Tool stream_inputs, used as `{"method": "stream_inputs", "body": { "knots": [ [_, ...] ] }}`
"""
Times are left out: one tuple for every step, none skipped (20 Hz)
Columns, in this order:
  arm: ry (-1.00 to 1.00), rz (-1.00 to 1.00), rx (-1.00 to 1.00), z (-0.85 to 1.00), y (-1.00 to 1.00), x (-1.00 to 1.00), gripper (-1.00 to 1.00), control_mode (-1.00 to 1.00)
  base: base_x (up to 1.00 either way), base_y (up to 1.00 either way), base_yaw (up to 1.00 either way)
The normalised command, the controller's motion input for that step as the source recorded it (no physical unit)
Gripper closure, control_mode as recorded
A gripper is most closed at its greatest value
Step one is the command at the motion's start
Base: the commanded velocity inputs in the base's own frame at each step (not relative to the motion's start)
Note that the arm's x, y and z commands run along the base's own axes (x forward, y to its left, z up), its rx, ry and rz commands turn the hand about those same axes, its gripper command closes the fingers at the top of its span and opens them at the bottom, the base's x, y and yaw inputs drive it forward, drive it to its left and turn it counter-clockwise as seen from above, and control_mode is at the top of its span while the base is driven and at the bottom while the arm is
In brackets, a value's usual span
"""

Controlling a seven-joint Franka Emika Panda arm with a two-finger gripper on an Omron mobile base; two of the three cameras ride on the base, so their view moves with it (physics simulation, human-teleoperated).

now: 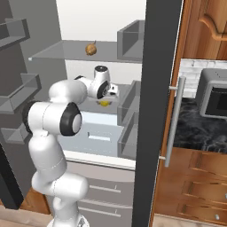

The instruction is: Grab the onion and lemon from the fridge, place them in the blender, close the lid, and turn on the blender to create a marinade.

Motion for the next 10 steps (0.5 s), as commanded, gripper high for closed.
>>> {"method": "stream_inputs", "body": {
  "knots": [
    [-0.15,0.00,0.00,0.00,0.06,-1.00,1.00,-1.00,0.00,0.00,0.00],
    [-0.14,0.00,0.00,0.00,0.06,-1.00,1.00,-1.00,0.00,0.00,0.00],
    [-0.07,0.00,0.00,0.06,0.06,-1.00,1.00,-1.00,0.00,0.00,0.00],
    [-0.07,0.00,0.00,0.25,0.00,-1.00,1.00,-1.00,0.00,0.00,0.00],
    [-0.06,0.00,0.00,0.32,0.00,-1.00,1.00,-1.00,0.00,0.00,0.00],
    [-0.07,0.00,0.00,0.46,0.00,-1.00,1.00,-1.00,0.00,0.00,0.00],
    [-0.03,-0.01,0.00,0.57,0.02,-1.00,1.00,-1.00,0.00,0.00,0.00],
    [0.00,-0.01,0.00,0.66,0.01,-1.00,1.00,-1.00,0.00,0.00,0.00],
    [0.00,-0.01,0.02,0.64,0.00,-1.00,1.00,-1.00,0.00,0.00,0.00],
    [0.00,0.00,0.03,0.65,0.00,-1.00,1.00,-1.00,0.00,0.00,0.00]
  ]
}}
